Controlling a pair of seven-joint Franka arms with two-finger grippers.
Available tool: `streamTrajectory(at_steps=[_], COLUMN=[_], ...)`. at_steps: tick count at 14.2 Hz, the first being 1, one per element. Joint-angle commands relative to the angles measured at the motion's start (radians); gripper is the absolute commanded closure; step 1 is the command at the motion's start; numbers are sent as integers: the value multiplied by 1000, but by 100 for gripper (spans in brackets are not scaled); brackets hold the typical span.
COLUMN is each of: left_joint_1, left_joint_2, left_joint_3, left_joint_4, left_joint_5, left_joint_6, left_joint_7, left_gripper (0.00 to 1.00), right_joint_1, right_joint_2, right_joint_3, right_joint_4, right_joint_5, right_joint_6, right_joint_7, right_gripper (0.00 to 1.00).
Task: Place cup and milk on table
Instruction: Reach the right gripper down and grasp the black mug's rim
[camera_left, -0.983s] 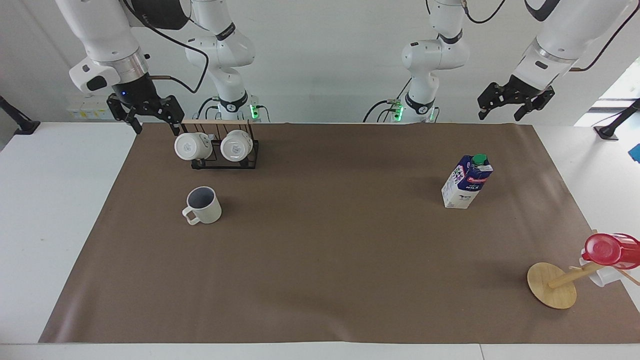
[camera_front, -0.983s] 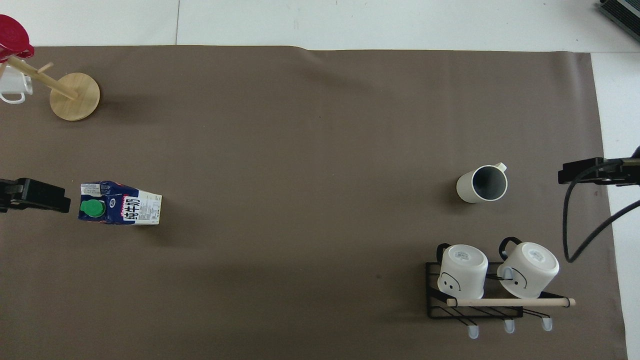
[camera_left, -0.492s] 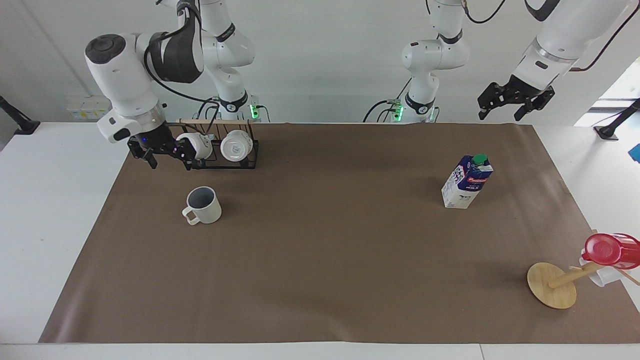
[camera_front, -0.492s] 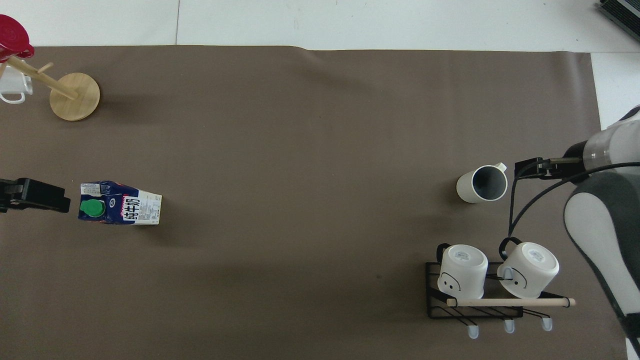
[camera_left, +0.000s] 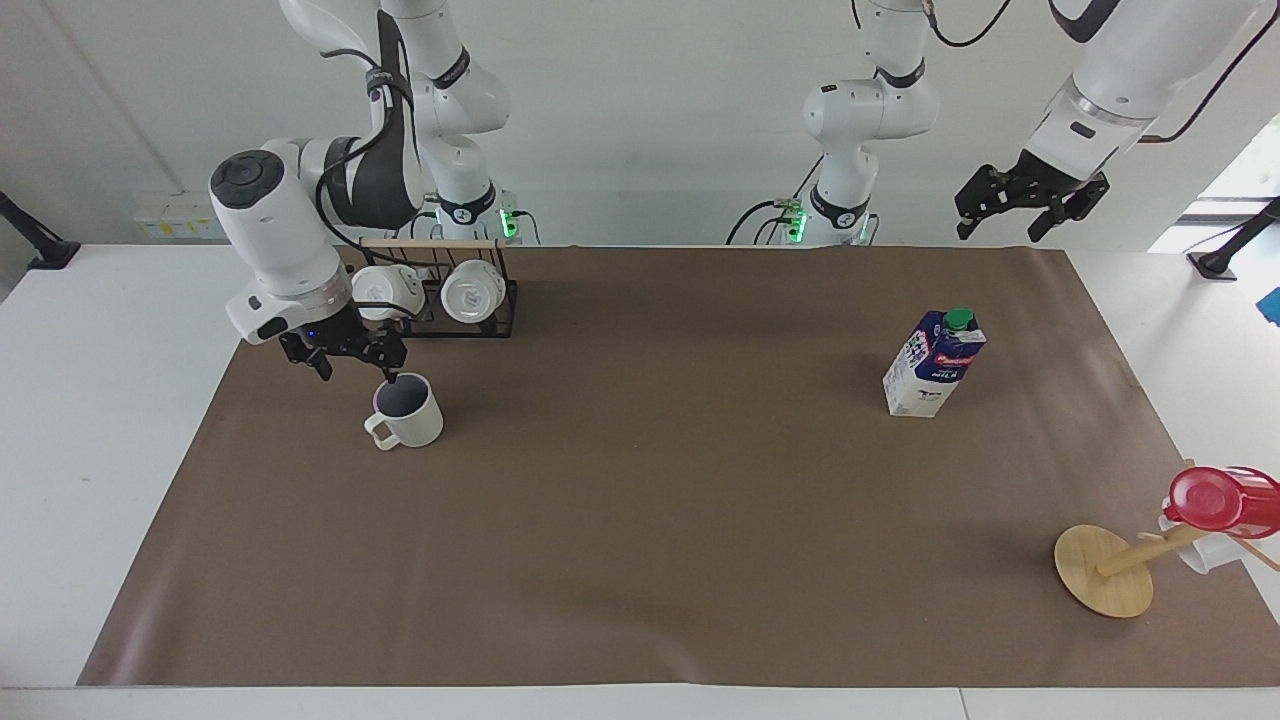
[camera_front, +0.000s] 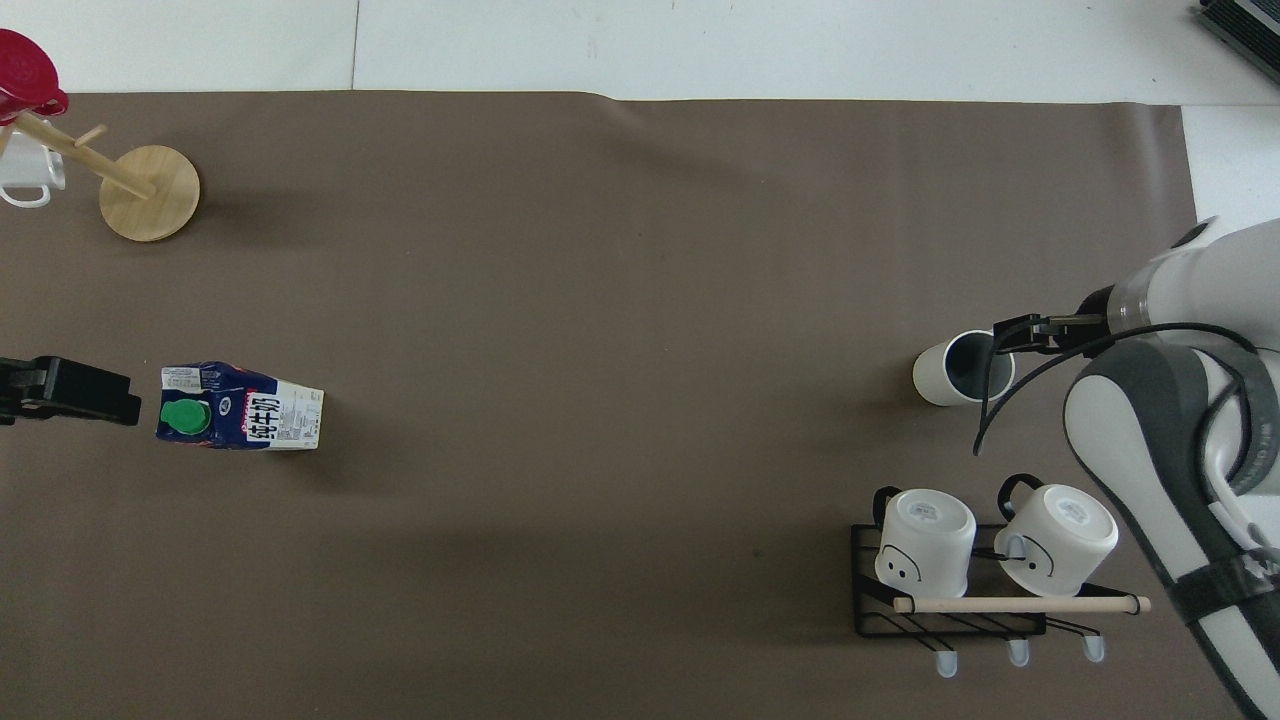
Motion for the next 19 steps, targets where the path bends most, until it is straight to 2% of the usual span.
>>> streamTrajectory(at_steps=[1, 8, 10, 13, 19], left_joint_1=[16, 16, 16, 16, 8], left_joint_2=[-9, -16, -24, -33, -69], left_joint_3=[-9, -9, -11, -11, -11], left_joint_4=[12, 9, 1, -13, -73], left_joint_5=[6, 6, 6, 6, 6], left_joint_6=[-12, -2, -2, 13, 71], left_joint_7=[5, 8, 7, 8, 8], left_gripper=[0, 0, 0, 0, 0], right_joint_1=[1, 39, 40, 94, 117], right_joint_2=[-19, -17, 29, 78, 83], right_joint_3=[5, 7, 7, 7, 7], right_joint_4=[-24, -24, -24, -24, -39], right_joint_5=[1, 1, 2, 4, 4], right_joint_6=[21, 62, 70, 157, 157], right_joint_7=[-3, 19, 23, 34, 46], right_gripper=[0, 0, 0, 0, 0])
